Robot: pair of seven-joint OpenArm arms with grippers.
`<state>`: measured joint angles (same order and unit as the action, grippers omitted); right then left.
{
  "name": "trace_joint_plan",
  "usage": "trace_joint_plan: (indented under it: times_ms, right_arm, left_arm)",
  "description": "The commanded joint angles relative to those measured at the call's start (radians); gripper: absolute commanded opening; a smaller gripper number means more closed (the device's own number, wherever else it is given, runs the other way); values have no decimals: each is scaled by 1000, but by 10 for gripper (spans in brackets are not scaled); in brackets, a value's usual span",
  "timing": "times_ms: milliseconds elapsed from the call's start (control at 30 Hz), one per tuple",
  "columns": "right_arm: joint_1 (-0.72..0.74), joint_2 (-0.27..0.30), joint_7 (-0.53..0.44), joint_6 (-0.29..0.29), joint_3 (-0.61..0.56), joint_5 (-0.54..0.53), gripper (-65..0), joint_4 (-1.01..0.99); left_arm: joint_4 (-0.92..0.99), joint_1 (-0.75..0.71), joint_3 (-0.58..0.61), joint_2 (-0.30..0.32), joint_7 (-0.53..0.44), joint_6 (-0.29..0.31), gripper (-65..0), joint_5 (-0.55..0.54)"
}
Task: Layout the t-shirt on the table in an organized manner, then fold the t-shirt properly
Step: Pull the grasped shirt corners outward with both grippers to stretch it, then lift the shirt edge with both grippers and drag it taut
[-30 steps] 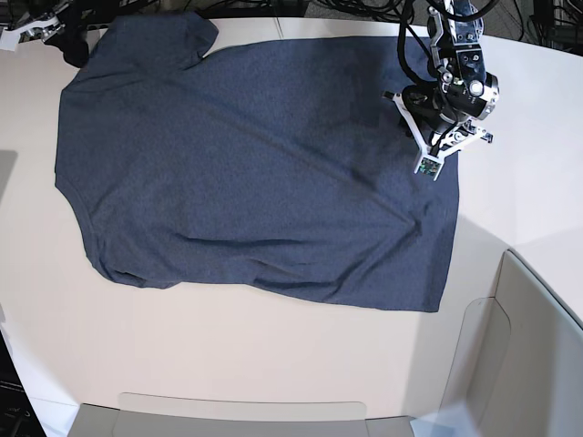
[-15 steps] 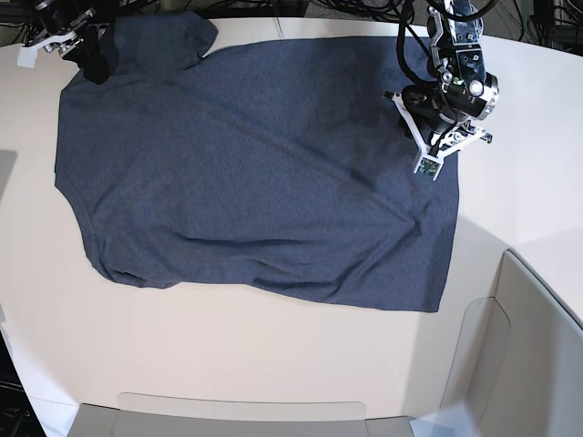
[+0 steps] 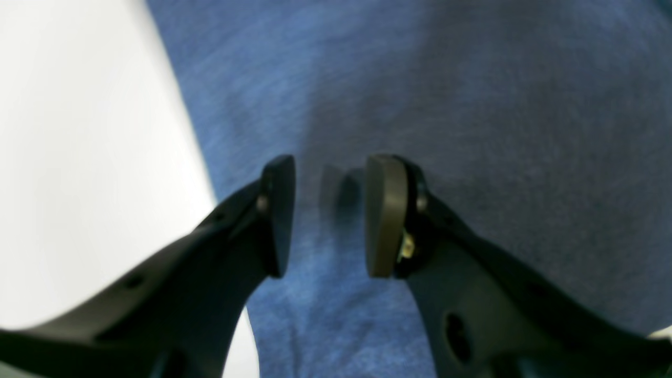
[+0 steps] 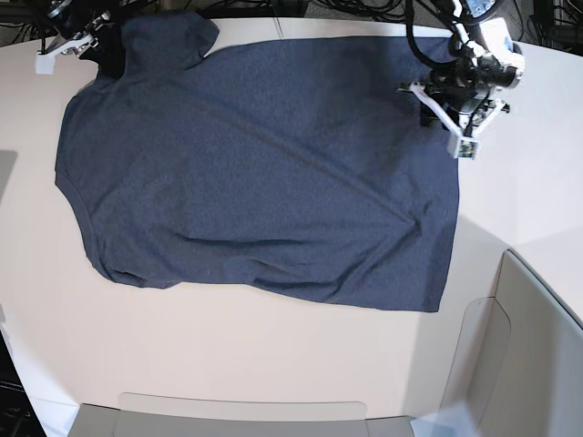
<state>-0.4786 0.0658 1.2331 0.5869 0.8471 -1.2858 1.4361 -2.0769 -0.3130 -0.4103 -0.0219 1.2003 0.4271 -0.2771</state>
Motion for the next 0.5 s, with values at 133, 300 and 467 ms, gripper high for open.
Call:
trace_joint_plan:
  times_ms: [133, 300, 467]
  right_arm:
    - [-7, -4, 95, -40, -9, 179, -650, -18]
    - [2, -4, 95, -40, -9, 179, -650, -11]
    - [13, -4, 95, -40, -12, 179, -650, -11]
  left_arm:
    - [2, -42, -273, 4, 3, -1, -446, -250]
    - [34, -58, -436, 3, 141, -1, -407, -406]
    - [124, -59, -510, 4, 196, -1, -364, -531]
